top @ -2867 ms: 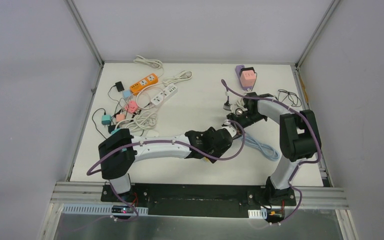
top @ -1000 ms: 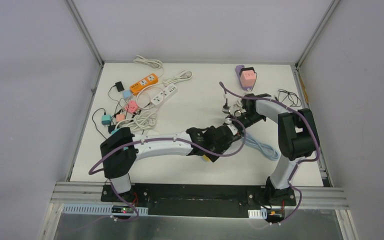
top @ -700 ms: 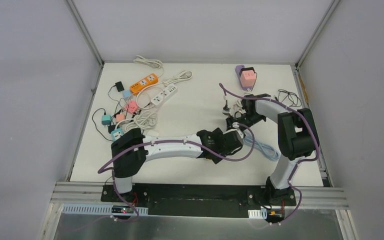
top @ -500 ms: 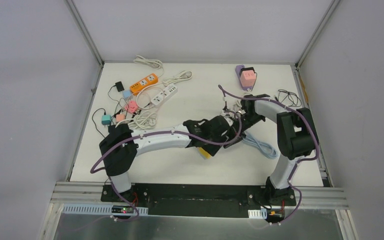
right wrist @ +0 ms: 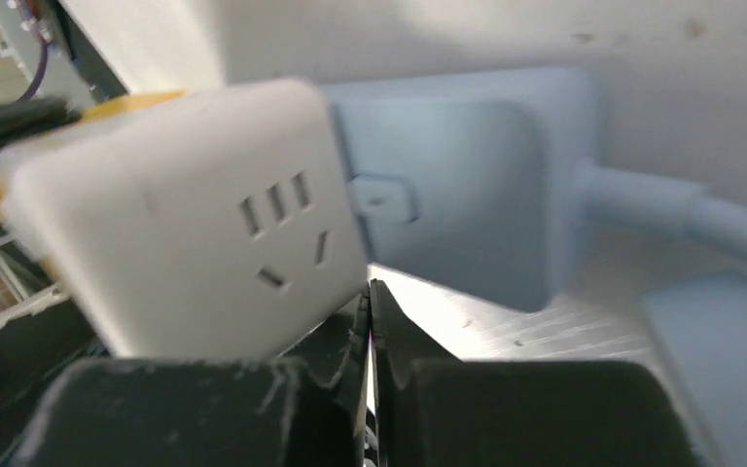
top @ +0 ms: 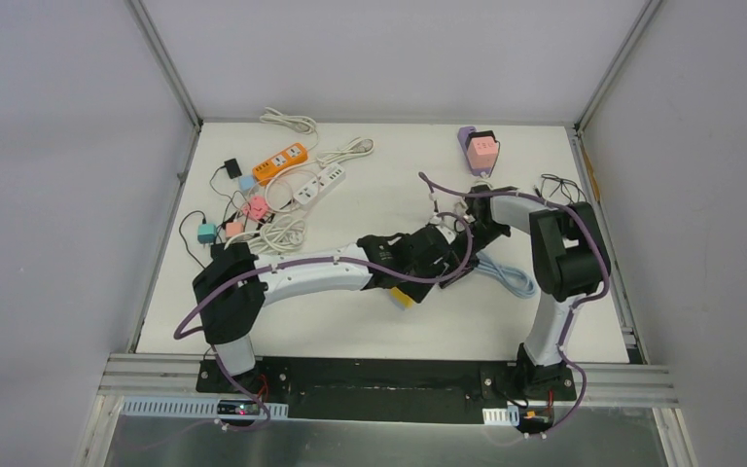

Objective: Pull the plug off the socket
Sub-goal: Remove the plug from the socket.

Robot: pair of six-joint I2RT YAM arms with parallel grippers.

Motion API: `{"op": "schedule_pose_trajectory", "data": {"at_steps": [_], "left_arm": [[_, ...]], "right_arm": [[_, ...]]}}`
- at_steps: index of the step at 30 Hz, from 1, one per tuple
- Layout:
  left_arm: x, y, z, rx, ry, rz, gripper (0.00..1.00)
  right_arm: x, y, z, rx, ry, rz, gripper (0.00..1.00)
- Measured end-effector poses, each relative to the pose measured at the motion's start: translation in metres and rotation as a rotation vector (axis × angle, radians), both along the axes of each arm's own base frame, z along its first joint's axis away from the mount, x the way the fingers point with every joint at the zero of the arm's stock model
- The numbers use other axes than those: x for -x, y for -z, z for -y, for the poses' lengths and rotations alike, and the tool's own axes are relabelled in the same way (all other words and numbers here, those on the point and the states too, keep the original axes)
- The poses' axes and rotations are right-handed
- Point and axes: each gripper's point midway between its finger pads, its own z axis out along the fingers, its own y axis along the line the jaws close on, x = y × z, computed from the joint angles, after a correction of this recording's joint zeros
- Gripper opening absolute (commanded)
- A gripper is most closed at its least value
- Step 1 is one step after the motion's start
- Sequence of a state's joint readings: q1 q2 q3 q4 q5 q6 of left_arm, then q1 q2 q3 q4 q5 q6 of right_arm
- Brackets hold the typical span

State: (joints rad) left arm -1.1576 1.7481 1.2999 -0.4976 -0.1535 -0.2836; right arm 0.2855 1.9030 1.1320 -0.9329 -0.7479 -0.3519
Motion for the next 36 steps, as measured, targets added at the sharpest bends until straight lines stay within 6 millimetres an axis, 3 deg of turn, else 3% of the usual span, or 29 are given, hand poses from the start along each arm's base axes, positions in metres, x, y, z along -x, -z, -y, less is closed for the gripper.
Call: {"op": "schedule_pose_trajectory", "data": {"at_steps": [4, 10, 21, 26, 30, 36], "left_arm": [[-0.006, 0.007, -0.003, 0.036, -0.020, -0.054, 0.00], [-0.008, 0.007, -0.004, 0.097, 0.007, -0.061, 0.00], [0.003, 0.006, -0.005, 0.104, 0.180, -0.017, 0.00], [0.011, 0.006, -0.010, 0.096, 0.248, -0.008, 0.00], [0.012, 0.006, -0.012, 0.095, 0.266, -0.003, 0.00], [0.012, 0.006, -0.011, 0.096, 0.266, 0.001, 0.00]], "right_arm": [[0.007, -0.016, -0.005, -0.089, -0.031, -0.005, 0.17], [0.011, -0.060, -0.011, -0.257, -0.061, 0.079, 0.30], [-0.016, -0.116, 0.017, -0.384, -0.082, 0.294, 0.58], [-0.023, -0.119, 0.016, -0.372, -0.066, 0.302, 0.72], [-0.032, -0.098, 0.013, -0.303, -0.008, 0.285, 0.81], [0.000, -0.064, -0.007, -0.224, -0.042, 0.177, 0.79]]}}
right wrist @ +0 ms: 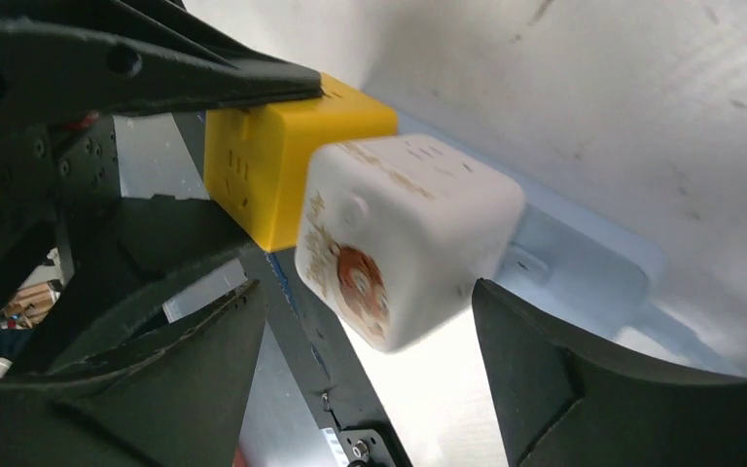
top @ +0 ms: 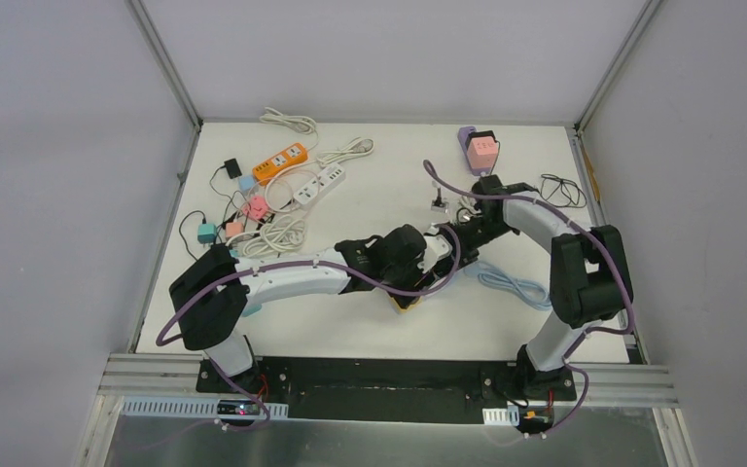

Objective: Pull the plug off the socket
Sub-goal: Remove the plug from the socket.

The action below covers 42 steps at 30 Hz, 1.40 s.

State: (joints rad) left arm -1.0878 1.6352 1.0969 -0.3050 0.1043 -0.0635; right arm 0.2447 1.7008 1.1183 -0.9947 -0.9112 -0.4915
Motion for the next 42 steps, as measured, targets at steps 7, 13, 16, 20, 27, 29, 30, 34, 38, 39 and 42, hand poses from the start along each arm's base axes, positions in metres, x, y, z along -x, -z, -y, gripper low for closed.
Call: {"op": "schedule_pose_trajectory", "data": {"at_steps": [7, 13, 16, 20, 27, 29, 30, 34, 38, 39, 42], "left_arm": [[0.001, 0.000, 0.001, -0.015, -0.009, 0.027, 0.00], [-0.004, 0.000, -0.002, -0.036, -0.050, 0.071, 0.00], [-0.004, 0.000, -0.004, -0.036, -0.068, 0.090, 0.00], [-0.003, -0.002, -0.003, -0.002, -0.080, 0.078, 0.00], [-0.002, -0.001, -0.004, -0.015, -0.082, 0.085, 0.00], [0.000, -0.002, -0.003, -0.048, -0.074, 0.123, 0.00], [0.002, -0.002, -0.002, -0.070, -0.068, 0.140, 0.00], [0.000, 0.000, -0.005, -0.094, -0.078, 0.146, 0.00], [-0.007, -0.001, -0.006, -0.050, -0.117, 0.068, 0.00], [-0.008, -0.001, -0.007, -0.044, -0.123, 0.054, 0.00], [-0.007, -0.002, -0.008, -0.041, -0.123, 0.053, 0.00]], "right_arm": [[0.005, 0.019, -0.010, 0.089, -0.026, -0.035, 0.69], [0.004, 0.020, -0.009, 0.111, 0.007, -0.073, 0.59], [0.003, 0.019, -0.009, 0.118, 0.017, -0.082, 0.55], [0.002, 0.020, -0.009, 0.124, 0.023, -0.095, 0.52], [0.002, 0.020, -0.009, 0.132, 0.024, -0.122, 0.49], [0.002, 0.021, -0.010, 0.135, 0.022, -0.130, 0.49], [0.002, 0.021, -0.010, 0.137, 0.019, -0.134, 0.49], [0.003, 0.021, -0.011, 0.142, 0.013, -0.143, 0.48], [0.003, 0.021, -0.011, 0.146, 0.012, -0.145, 0.48], [0.003, 0.021, -0.011, 0.146, 0.012, -0.144, 0.48], [0.003, 0.021, -0.011, 0.147, 0.012, -0.145, 0.48]]}}
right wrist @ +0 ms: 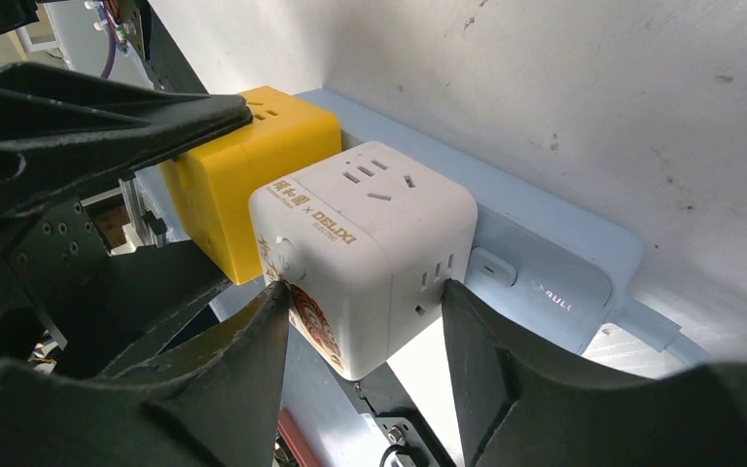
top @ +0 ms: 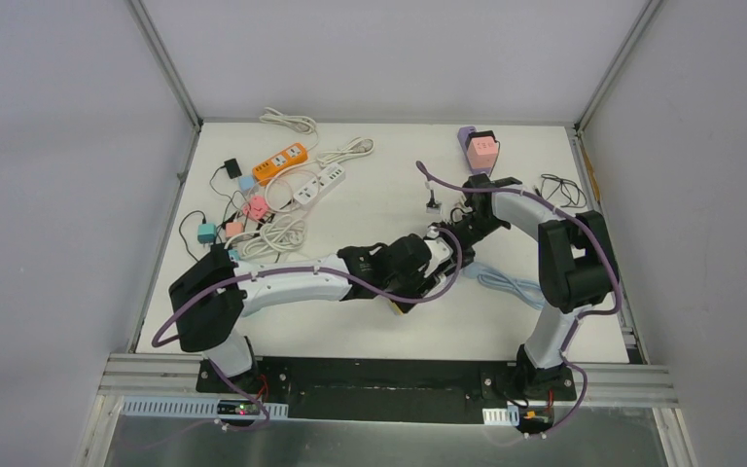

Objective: Pull the plug off the socket
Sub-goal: Remove the plug from the socket.

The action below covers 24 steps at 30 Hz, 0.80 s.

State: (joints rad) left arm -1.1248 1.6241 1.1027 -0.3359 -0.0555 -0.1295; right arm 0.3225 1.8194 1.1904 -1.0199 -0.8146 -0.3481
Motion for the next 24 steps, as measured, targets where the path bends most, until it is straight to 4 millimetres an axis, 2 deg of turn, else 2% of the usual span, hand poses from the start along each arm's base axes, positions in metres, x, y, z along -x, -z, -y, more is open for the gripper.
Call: {"op": "schedule_pose_trajectory", "data": {"at_steps": [3, 8, 10, 14, 19, 24], "left_arm": [[0.004, -0.002, 0.001, -0.039, 0.017, 0.068, 0.00], [0.006, -0.019, 0.010, -0.068, 0.045, 0.184, 0.00], [0.004, -0.026, 0.013, -0.055, 0.041, 0.189, 0.00], [0.001, -0.025, 0.009, -0.058, 0.024, 0.177, 0.00], [-0.001, -0.031, 0.007, -0.025, 0.005, 0.143, 0.00], [-0.001, -0.056, 0.003, 0.072, -0.026, 0.099, 0.00]], "right_arm": [[0.000, 0.000, 0.000, 0.002, 0.000, -0.001, 0.48], [0.000, 0.000, 0.000, 0.006, -0.001, -0.004, 0.48], [0.000, 0.000, 0.000, 0.008, -0.001, -0.004, 0.48], [0.000, 0.000, 0.000, 0.010, -0.002, -0.005, 0.50], [0.000, 0.000, 0.000, 0.011, -0.004, -0.005, 0.61], [0.001, 0.000, -0.002, 0.012, -0.025, 0.007, 0.75]]}}
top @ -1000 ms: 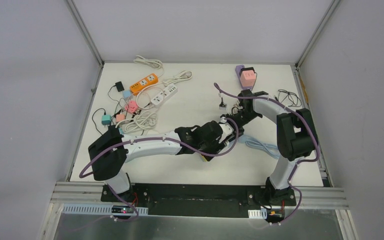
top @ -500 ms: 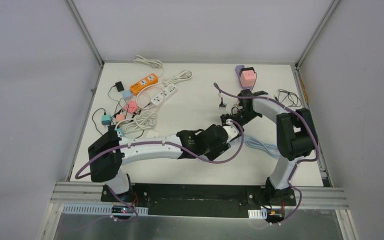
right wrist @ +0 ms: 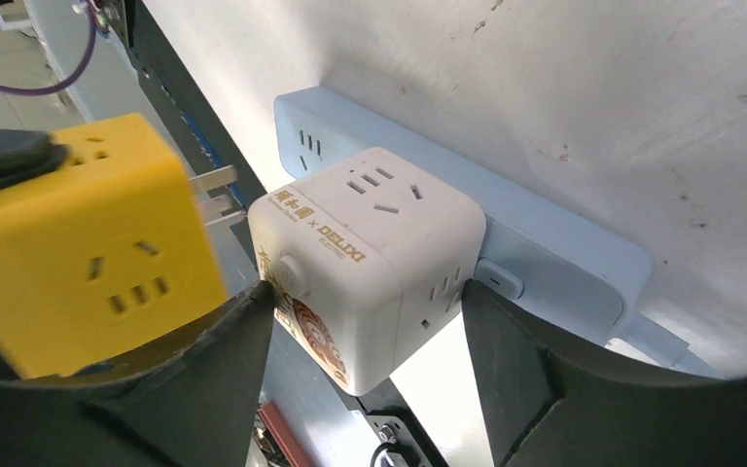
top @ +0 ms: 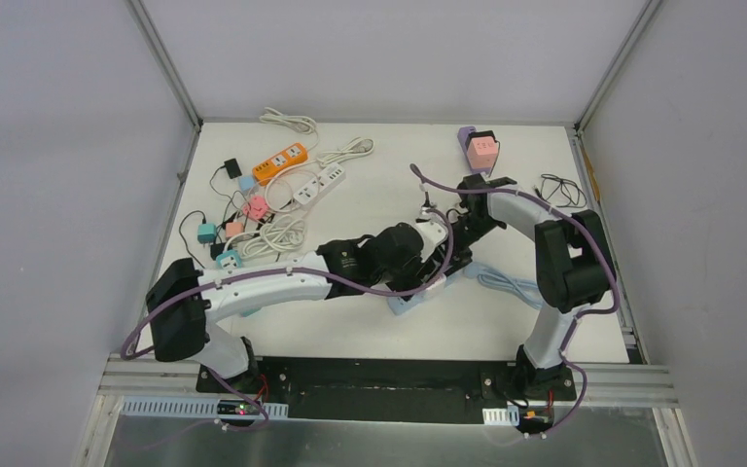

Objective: Pull the plug off the socket
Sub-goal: Remove the plug from the socket, then place the plug at the center of the board.

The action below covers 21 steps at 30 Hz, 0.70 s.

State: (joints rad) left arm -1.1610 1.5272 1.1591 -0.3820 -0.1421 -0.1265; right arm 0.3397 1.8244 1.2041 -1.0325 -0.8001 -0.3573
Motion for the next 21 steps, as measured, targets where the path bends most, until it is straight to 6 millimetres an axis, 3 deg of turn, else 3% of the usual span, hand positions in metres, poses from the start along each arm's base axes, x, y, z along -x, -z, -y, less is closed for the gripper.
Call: {"op": "schedule_pose_trajectory", "data": {"at_steps": [4, 10, 15, 21], "left_arm": [[0.003, -0.018, -0.004, 0.081, -0.020, -0.022, 0.00], [0.014, -0.016, -0.021, 0.117, -0.059, -0.073, 0.00], [0.009, -0.013, -0.054, 0.143, -0.164, -0.096, 0.00], [-0.011, -0.028, -0.091, 0.212, -0.319, -0.109, 0.00]], "right_arm": [[0.001, 0.000, -0.003, -0.004, -0.022, 0.021, 0.76], [-0.005, -0.004, -0.003, -0.021, -0.035, 0.051, 0.77], [-0.013, -0.018, 0.001, -0.088, -0.042, 0.100, 0.77], [-0.010, -0.042, 0.014, -0.166, -0.059, 0.173, 0.77]]}}
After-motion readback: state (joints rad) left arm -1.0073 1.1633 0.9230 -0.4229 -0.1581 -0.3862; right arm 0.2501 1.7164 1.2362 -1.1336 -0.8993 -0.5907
